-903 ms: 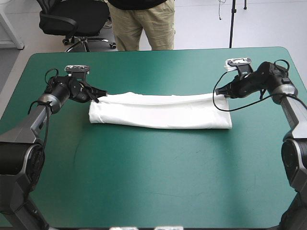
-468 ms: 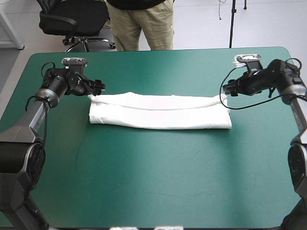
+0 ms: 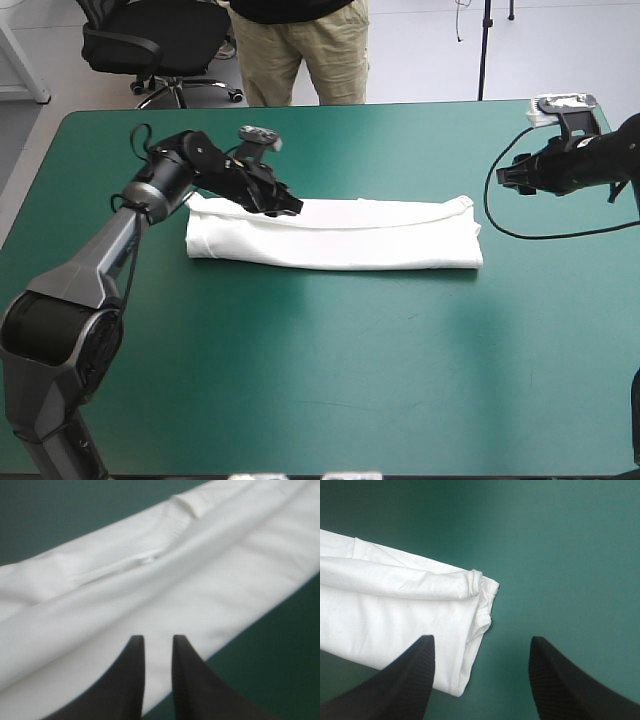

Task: Fold the cloth

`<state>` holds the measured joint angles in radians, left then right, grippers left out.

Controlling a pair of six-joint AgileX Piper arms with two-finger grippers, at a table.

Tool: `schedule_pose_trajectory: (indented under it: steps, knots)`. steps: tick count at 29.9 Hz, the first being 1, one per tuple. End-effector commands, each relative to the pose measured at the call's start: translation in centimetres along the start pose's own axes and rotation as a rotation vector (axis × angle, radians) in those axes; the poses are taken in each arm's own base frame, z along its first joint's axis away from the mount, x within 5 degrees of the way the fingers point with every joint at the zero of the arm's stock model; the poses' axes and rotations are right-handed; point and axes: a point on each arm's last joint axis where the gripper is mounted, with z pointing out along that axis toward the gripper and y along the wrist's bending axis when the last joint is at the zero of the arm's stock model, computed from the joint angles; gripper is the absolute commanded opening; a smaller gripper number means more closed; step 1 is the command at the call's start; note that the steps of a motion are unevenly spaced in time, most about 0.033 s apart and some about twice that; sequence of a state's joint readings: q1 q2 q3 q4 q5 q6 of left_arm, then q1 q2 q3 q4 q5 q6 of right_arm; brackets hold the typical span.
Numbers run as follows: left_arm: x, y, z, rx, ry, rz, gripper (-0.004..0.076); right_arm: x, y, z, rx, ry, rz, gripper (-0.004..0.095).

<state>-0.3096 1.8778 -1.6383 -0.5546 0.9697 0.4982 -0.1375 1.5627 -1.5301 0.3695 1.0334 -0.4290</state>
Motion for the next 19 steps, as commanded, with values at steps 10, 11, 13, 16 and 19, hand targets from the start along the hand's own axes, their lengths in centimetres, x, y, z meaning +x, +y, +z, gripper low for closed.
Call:
schedule_pose_trajectory:
  steps: [10, 11, 13, 16, 19]
  knots:
    - [-0.6, -3.0, 6.7, 0.058, -0.013, 0.036, -0.0017, 1.4, -0.2, 0.4, 0.024, -0.071, 0.030, 0.0523]
    - [-0.5, -2.8, 7.1, 0.055, -0.012, 0.032, -0.0017, 1.4, -0.2, 0.5, 0.023, -0.078, 0.035, 0.0523]
    - [-0.4, -2.6, 7.6, 0.052, -0.007, 0.027, -0.0017, 1.3, -0.1, 0.7, 0.015, -0.092, 0.045, 0.0523]
    - [-0.1, -2.3, 8.5, 0.058, 0.009, 0.014, -0.0017, 1.4, -0.3, 1.7, -0.011, -0.068, 0.067, 0.0523]
    - [0.2, -1.9, 9.3, 0.056, 0.029, 0.008, -0.0017, 1.7, -0.4, 3.7, -0.075, -0.018, 0.086, 0.0531]
